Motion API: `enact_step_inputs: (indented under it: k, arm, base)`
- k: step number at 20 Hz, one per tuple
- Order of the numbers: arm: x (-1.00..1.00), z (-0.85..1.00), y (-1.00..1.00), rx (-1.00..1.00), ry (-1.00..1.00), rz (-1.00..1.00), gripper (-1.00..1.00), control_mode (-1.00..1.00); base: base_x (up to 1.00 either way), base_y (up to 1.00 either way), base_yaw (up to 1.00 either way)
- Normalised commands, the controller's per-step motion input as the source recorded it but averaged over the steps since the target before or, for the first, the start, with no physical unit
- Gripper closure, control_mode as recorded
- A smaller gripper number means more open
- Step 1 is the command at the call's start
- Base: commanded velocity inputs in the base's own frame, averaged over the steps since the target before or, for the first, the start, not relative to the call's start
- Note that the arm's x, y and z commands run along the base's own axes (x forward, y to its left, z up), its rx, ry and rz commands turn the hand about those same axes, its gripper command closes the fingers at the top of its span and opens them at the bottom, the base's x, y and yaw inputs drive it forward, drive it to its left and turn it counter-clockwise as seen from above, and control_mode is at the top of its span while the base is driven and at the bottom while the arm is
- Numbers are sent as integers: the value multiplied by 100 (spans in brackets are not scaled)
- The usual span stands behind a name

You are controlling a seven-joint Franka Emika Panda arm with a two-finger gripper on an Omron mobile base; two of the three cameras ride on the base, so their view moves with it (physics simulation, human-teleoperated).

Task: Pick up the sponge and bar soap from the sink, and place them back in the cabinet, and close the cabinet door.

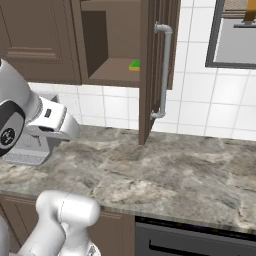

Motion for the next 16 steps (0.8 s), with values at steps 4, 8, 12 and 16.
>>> enact_step_inputs:
  k: [4,8,12,16]
  arm:
    - [-23,-9,4,0,0,2,-100,-100]
    - [-26,-7,7,0,0,0,-100,-100]
    - [-29,-9,7,0,0,0,-100,-100]
    - [-18,-3,1,0,0,0,-100,100]
  base:
    - [0,0,0]
    - [0,0,0]
    - [0,0,0]
    - [-3,0,0]
